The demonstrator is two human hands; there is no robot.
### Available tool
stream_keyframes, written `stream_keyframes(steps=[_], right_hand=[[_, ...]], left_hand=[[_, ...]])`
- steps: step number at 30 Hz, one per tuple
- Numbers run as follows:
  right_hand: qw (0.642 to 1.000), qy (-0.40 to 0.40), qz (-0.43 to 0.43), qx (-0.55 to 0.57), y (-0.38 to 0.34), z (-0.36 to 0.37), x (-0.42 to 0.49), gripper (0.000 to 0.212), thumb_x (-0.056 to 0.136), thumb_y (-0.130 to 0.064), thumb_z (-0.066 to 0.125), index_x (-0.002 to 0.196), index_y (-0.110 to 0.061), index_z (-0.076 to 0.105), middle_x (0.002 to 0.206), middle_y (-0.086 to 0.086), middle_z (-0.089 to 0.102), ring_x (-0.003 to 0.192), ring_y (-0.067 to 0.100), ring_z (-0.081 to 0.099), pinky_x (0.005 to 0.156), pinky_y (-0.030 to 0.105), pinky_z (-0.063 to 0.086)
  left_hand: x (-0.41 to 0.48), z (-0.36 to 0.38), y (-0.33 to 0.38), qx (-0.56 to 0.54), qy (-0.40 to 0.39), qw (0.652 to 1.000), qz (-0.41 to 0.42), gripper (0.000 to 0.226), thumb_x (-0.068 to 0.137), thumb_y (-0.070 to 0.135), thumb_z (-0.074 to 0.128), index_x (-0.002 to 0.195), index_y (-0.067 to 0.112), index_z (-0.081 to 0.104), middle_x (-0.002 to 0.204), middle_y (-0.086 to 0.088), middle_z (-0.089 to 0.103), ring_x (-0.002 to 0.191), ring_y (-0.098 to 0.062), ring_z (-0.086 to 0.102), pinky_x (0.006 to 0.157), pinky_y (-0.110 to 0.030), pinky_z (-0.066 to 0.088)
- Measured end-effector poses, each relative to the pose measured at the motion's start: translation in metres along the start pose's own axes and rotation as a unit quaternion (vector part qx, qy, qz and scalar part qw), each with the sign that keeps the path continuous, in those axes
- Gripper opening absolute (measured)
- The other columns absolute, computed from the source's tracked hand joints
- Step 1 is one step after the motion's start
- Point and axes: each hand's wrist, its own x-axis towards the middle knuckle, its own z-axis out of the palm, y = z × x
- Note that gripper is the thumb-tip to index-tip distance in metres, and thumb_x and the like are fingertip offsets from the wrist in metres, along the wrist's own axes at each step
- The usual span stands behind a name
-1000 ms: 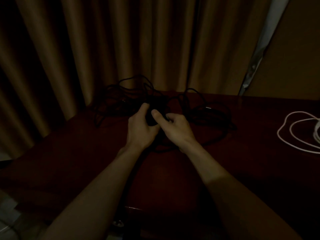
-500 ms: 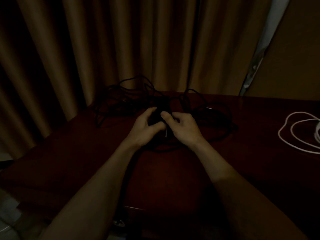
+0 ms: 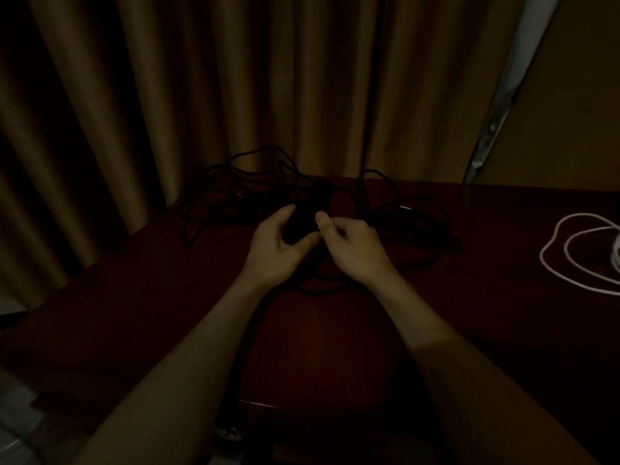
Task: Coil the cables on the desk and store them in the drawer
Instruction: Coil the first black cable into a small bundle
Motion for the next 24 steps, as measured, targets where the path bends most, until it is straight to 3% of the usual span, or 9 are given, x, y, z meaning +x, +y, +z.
stream_keyframes(steps=[2,4,5,8,10,14,18,22,24], right_hand=[[0.999,-0.04,0.019,0.018,0.003,0.003,0.001,0.055,0.103,-0.062,0.042,0.097,-0.018,0.074,0.084,-0.004,0.072,0.075,0.003,0.067,0.068,0.025,0.053],[0.995,-0.069,0.045,0.05,0.002,0.006,0.001,0.076,0.09,-0.081,0.046,0.123,-0.017,0.072,0.118,-0.003,0.074,0.108,0.006,0.068,0.094,0.027,0.056],[0.994,-0.07,0.05,0.064,0.003,0.008,0.002,0.083,0.086,-0.084,0.048,0.128,-0.017,0.07,0.124,-0.003,0.073,0.113,0.008,0.068,0.097,0.028,0.055],[0.998,-0.032,0.032,0.04,0.001,0.01,0.0,0.059,0.097,-0.067,0.052,0.092,-0.012,0.074,0.083,-0.007,0.072,0.073,0.004,0.068,0.062,0.016,0.048],[0.999,-0.001,0.036,0.025,0.0,0.013,0.002,0.058,0.099,-0.065,0.05,0.076,-0.013,0.06,0.067,-0.009,0.057,0.061,0.008,0.056,0.053,0.017,0.037],[0.995,-0.002,0.058,0.082,-0.004,0.015,0.002,0.06,0.095,-0.064,0.059,0.074,-0.008,0.066,0.062,-0.008,0.058,0.055,0.004,0.055,0.052,0.018,0.041],[0.988,0.002,0.073,0.138,-0.007,0.012,-0.003,0.073,0.092,-0.064,0.063,0.08,0.008,0.066,0.07,0.007,0.057,0.063,0.018,0.054,0.061,0.031,0.043],[0.986,0.012,0.071,0.151,-0.006,0.01,-0.002,0.082,0.085,-0.068,0.068,0.084,0.014,0.062,0.073,0.019,0.064,0.065,0.036,0.059,0.062,0.043,0.048],[0.989,0.03,0.056,0.133,-0.004,0.009,-0.001,0.083,0.083,-0.07,0.067,0.085,0.014,0.063,0.078,0.028,0.066,0.071,0.045,0.062,0.06,0.041,0.05]], left_hand=[[0.001,-0.001,-0.002,0.035,0.015,0.999,0.014,0.043,0.092,0.03,0.078,0.133,0.023,0.064,0.123,0.011,0.07,0.117,-0.004,0.066,0.099,-0.03,0.055],[0.0,-0.001,-0.003,0.071,0.037,0.997,0.017,0.048,0.091,0.032,0.078,0.134,0.026,0.06,0.125,0.017,0.066,0.116,0.003,0.062,0.096,-0.017,0.051],[-0.001,-0.001,-0.003,0.083,0.045,0.995,0.016,0.046,0.09,0.031,0.078,0.132,0.029,0.059,0.123,0.02,0.065,0.115,0.006,0.061,0.093,-0.012,0.049],[-0.003,0.001,0.0,0.106,0.063,0.992,0.016,0.044,0.088,0.027,0.079,0.126,0.034,0.056,0.112,0.025,0.064,0.105,0.014,0.06,0.083,-0.003,0.045],[-0.004,0.002,0.002,0.118,0.076,0.99,0.022,0.044,0.089,0.026,0.079,0.127,0.027,0.057,0.107,0.024,0.064,0.099,0.017,0.06,0.078,-0.001,0.045],[-0.005,0.001,0.0,0.156,0.092,0.983,0.04,0.04,0.089,0.02,0.077,0.122,0.024,0.055,0.093,0.013,0.067,0.08,0.001,0.066,0.063,-0.016,0.052],[-0.005,0.002,-0.003,0.191,0.076,0.977,0.056,0.032,0.09,0.017,0.073,0.115,0.023,0.054,0.078,0.01,0.063,0.064,-0.002,0.06,0.055,-0.021,0.043],[-0.003,0.003,-0.002,0.177,0.064,0.981,0.054,0.037,0.088,0.019,0.078,0.114,0.022,0.052,0.087,0.012,0.063,0.075,-0.002,0.063,0.057,-0.017,0.047],[-0.003,0.003,0.0,0.143,0.039,0.988,0.03,0.042,0.084,0.019,0.081,0.112,0.021,0.05,0.094,0.012,0.062,0.084,0.001,0.062,0.064,-0.018,0.051]])
